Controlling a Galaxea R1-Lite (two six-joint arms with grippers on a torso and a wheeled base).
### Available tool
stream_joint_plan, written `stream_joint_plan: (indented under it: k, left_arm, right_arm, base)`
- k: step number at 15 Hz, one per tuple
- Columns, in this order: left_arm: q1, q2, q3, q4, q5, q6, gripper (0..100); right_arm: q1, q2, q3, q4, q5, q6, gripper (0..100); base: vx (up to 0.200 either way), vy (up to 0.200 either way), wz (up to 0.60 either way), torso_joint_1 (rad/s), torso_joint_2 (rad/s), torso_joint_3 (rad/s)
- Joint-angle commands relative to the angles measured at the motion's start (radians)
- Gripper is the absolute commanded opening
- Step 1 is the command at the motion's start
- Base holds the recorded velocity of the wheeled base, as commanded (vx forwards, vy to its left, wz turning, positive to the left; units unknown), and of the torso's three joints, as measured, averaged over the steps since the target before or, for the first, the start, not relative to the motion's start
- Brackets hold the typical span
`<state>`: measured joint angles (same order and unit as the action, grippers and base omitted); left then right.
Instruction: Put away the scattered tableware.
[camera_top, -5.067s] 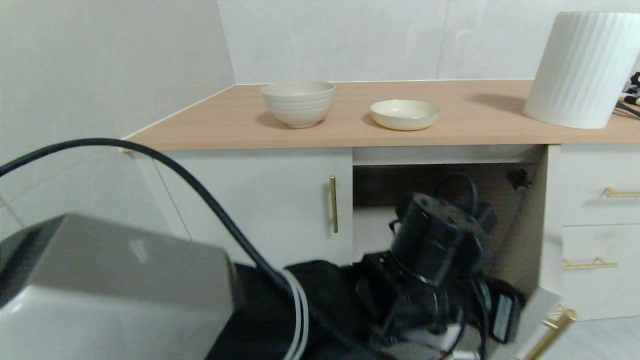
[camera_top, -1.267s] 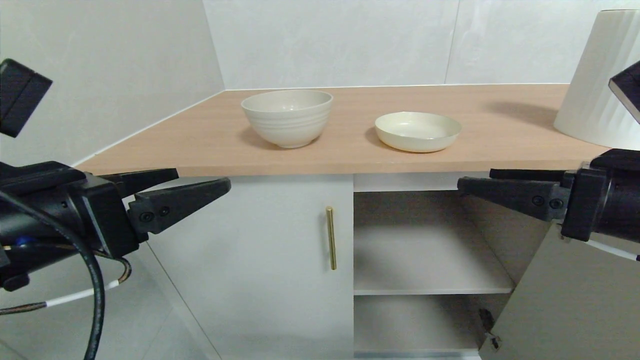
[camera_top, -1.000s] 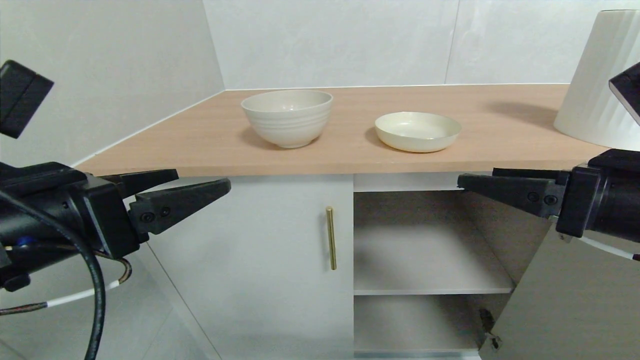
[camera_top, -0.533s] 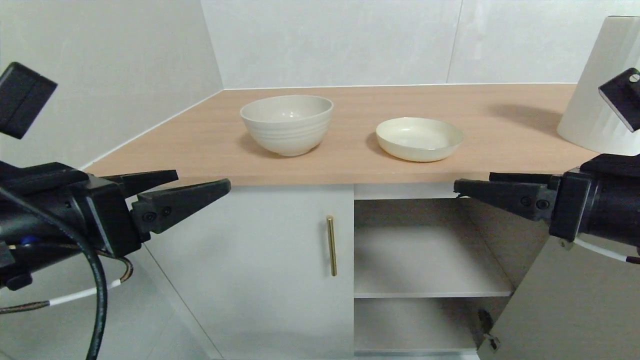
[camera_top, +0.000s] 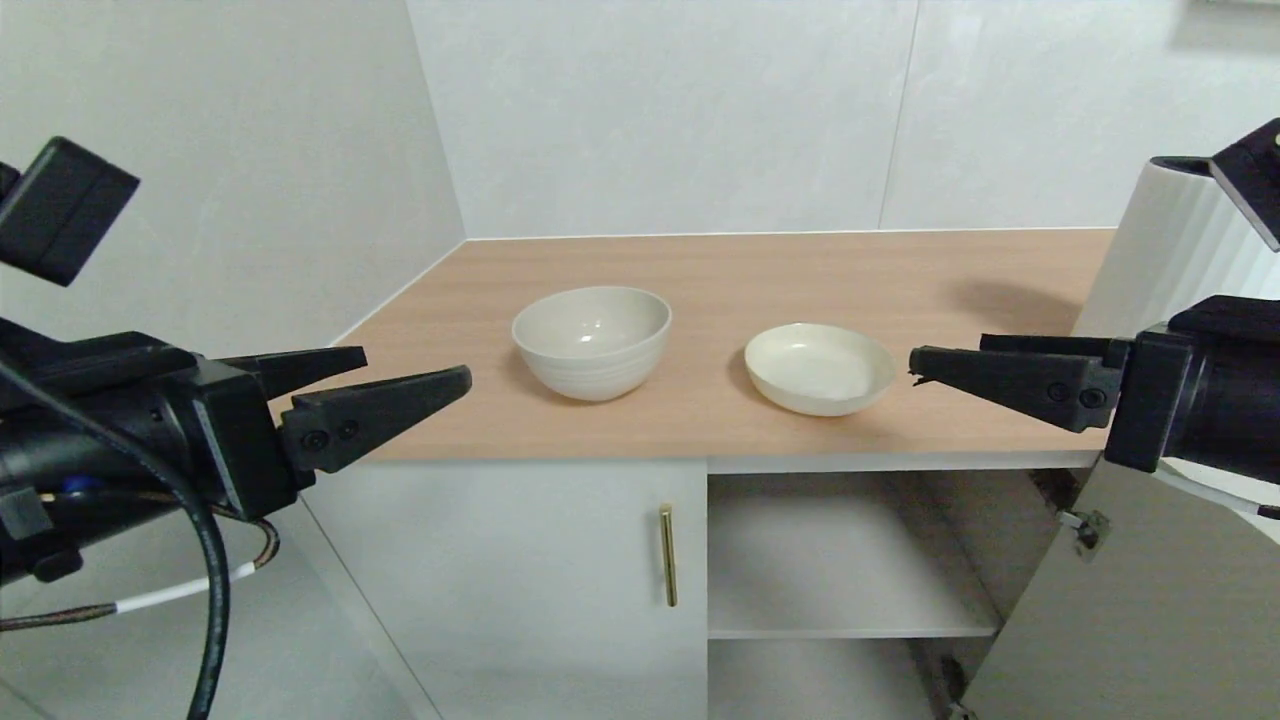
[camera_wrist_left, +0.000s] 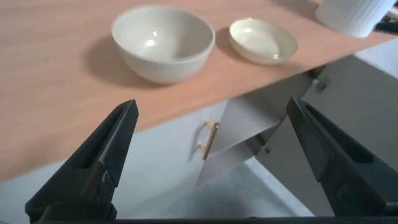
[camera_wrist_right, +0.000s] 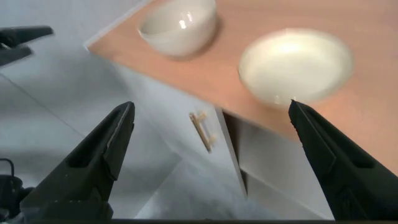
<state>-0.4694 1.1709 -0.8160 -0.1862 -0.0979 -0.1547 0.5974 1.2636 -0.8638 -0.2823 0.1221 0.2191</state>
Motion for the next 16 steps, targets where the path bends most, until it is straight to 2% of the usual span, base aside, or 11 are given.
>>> stream_joint_plan:
  k: [1,4,6,8,9,10,12,13,14,15,16]
  left_arm:
    - [0.000,0.035,-0.002,-0.003,-0.002,0.000,100]
    - [0.000,0.079,-0.038,-0.007,0.000,0.001,100]
    - [0.000,0.095,-0.043,-0.003,0.004,0.018,100]
    - [0.008,0.119,-0.065,-0.001,0.004,0.064,100]
    - [0.034,0.155,-0.098,-0.001,0.006,0.084,100]
    - [0.048,0.188,-0.152,0.002,0.009,0.081,100]
    - [0.078,0.251,-0.230,0.062,0.037,0.030,100]
    - [0.078,0.266,-0.252,0.099,0.058,0.021,100]
    - [0.078,0.329,-0.347,0.269,0.185,-0.020,100]
    - [0.078,0.354,-0.379,0.318,0.236,-0.048,100]
    - [0.080,0.383,-0.407,0.340,0.251,-0.083,100]
  right_arm:
    - [0.001,0.030,-0.024,0.000,-0.002,0.000,100]
    - [-0.002,0.105,-0.073,0.002,-0.010,0.003,100]
    - [-0.059,0.169,-0.144,0.006,-0.009,0.022,100]
    - [-0.087,0.224,-0.236,0.104,-0.012,0.022,100]
    - [-0.097,0.237,-0.261,0.189,-0.012,0.022,100]
    - [-0.104,0.243,-0.290,0.249,-0.021,0.023,100]
    - [-0.104,0.243,-0.297,0.276,-0.091,0.023,100]
    - [-0.104,0.247,-0.297,0.276,-0.114,0.025,100]
    - [-0.102,0.266,-0.299,0.273,-0.176,0.025,100]
    - [-0.102,0.275,-0.300,0.269,-0.196,0.025,100]
    - [-0.097,0.284,-0.300,0.267,-0.217,0.025,100]
  base:
    - [0.000,0.000,0.00,0.154,-0.48,-0.330]
    - [0.000,0.000,0.00,0.165,-0.48,-0.308]
    - [0.000,0.000,0.00,0.117,-0.30,-0.185]
    - [0.000,0.000,0.00,0.041,-0.09,-0.054]
    - [0.000,0.000,0.00,0.000,0.00,0.000]
    - [0.000,0.000,0.00,0.000,0.00,0.000]
    - [0.000,0.000,0.00,0.000,0.00,0.000]
    - [0.000,0.000,0.00,0.000,0.00,0.000]
    - [0.000,0.000,0.00,0.000,0.00,0.000]
    - [0.000,0.000,0.00,0.000,0.00,0.000]
    - [0.000,0.000,0.00,0.000,0.00,0.000]
